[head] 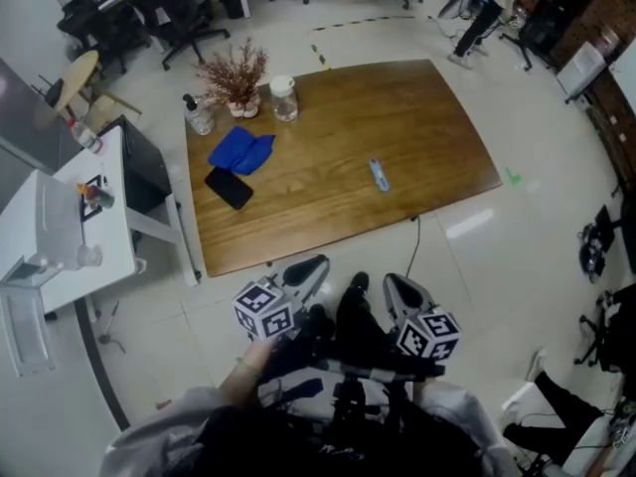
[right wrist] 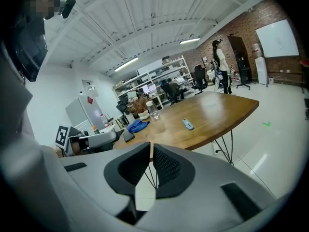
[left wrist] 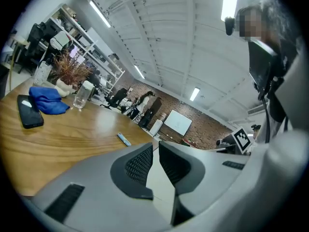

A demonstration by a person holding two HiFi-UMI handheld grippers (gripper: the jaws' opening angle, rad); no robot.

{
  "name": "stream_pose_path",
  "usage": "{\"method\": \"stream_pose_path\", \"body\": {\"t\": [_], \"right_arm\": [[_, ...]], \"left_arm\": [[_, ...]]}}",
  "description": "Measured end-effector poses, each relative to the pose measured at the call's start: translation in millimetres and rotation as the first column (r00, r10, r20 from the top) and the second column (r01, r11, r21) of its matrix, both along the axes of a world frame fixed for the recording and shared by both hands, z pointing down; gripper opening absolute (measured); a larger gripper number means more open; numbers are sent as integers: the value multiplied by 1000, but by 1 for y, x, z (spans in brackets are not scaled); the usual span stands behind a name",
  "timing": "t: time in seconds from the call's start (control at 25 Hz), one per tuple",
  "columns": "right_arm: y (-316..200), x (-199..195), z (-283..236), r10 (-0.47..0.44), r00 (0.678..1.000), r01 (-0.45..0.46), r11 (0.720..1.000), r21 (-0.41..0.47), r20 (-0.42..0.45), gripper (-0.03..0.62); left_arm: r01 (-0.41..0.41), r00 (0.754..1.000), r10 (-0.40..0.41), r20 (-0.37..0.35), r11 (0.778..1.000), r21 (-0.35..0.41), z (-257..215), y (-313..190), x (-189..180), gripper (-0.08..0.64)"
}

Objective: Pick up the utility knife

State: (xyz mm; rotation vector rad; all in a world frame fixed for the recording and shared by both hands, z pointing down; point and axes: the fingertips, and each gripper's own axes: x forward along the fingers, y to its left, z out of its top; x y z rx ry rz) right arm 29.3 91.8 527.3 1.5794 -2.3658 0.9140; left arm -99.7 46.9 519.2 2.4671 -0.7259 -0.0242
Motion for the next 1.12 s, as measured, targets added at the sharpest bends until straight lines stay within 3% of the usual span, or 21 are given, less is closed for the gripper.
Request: {"method": "stream_pose_path", "body": {"t": [0.28, 0.64, 0.88, 1.12], "right_arm": [[-66, 11, 18, -72, 997, 72, 997, -27, 7, 103], [-177, 45, 65, -214, 969, 202, 973, -111, -119, 199], [-242, 55, 102, -255, 933, 229, 965, -127, -254, 252], [-282, 44, 139, -309, 899, 261, 947, -187, -310, 262]], "left_arm": [[92, 996, -92, 11, 996, -6, 5, -50, 0, 38], [151, 987, -153, 56, 988, 35, 21, -134, 47, 38], [216, 970, -212, 118, 976, -19, 33, -142, 59, 38], [304, 945, -290, 152, 950, -73, 43, -143, 46, 38]]}}
